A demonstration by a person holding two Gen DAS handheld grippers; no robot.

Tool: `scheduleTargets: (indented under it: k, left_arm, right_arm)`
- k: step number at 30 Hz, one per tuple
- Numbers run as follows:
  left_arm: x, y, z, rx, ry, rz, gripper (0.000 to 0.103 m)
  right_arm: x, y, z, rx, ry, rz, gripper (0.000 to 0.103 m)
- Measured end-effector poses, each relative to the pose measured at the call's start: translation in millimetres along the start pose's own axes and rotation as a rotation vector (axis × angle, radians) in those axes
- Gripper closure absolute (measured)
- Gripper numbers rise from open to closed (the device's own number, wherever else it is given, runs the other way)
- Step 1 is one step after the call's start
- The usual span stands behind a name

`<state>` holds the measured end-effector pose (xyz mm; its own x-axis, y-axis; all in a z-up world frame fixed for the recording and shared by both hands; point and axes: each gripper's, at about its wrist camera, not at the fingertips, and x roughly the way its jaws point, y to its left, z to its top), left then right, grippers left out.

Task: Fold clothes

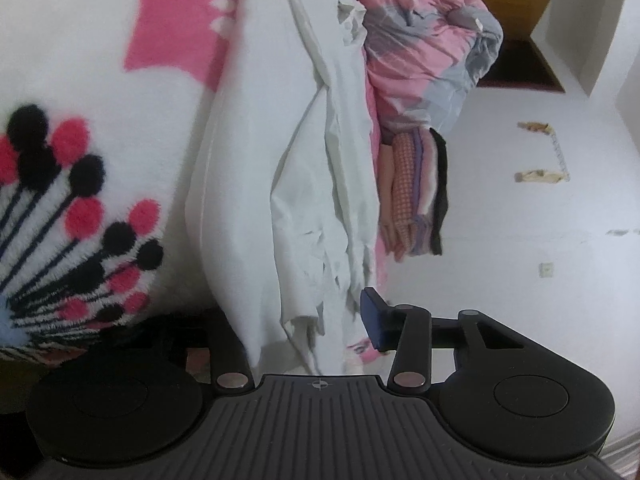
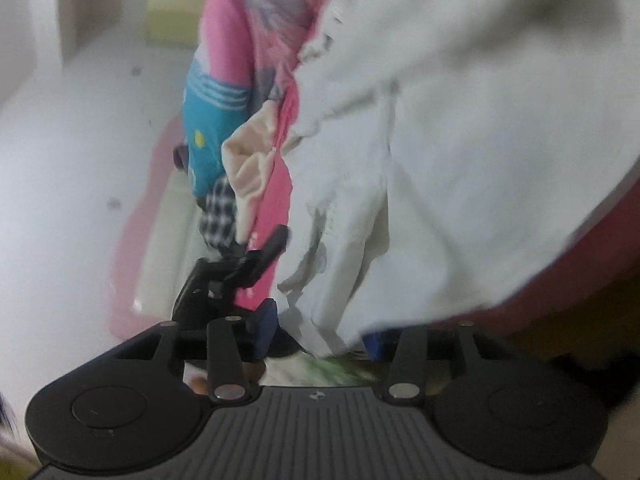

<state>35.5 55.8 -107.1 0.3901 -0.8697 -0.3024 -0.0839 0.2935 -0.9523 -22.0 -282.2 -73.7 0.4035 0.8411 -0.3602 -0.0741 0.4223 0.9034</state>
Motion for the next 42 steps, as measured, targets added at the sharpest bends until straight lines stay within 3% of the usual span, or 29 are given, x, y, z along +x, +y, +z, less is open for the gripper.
scheduleTargets:
  k: [4, 7, 10, 13, 27, 42]
  left_arm:
    - [1, -9, -3, 0.055, -0.008, 0.053, 0.06]
    - [2, -14, -3, 0.078, -0.003, 0.084, 0.06]
    - [3, -18, -4, 0.089, -0.004, 0.108, 0.06]
    - [4, -21, -4, 0.1, -0.004, 0.132, 0.06]
    - [8, -33, -5, 0.132, -0.002, 0.211, 0.06]
    - [15, -34, -2, 0.132, 0.01, 0.209, 0.059]
  right_arm:
    - [-75, 21, 16, -0.123, -0.087, -0.063, 0.043]
    - [-129, 23, 37, -0.18, -0.239, -0.111, 0.038]
    - [-159, 12, 70, -0.17, -0.381, -0.145, 0.038]
    - [-174, -15, 101, -0.148, -0.437, -0.179, 0.038]
    - [-143, -81, 188, -0.095, -0.335, -0.333, 0.038]
    - [-132, -76, 179, -0.063, -0.078, -0.152, 0.038]
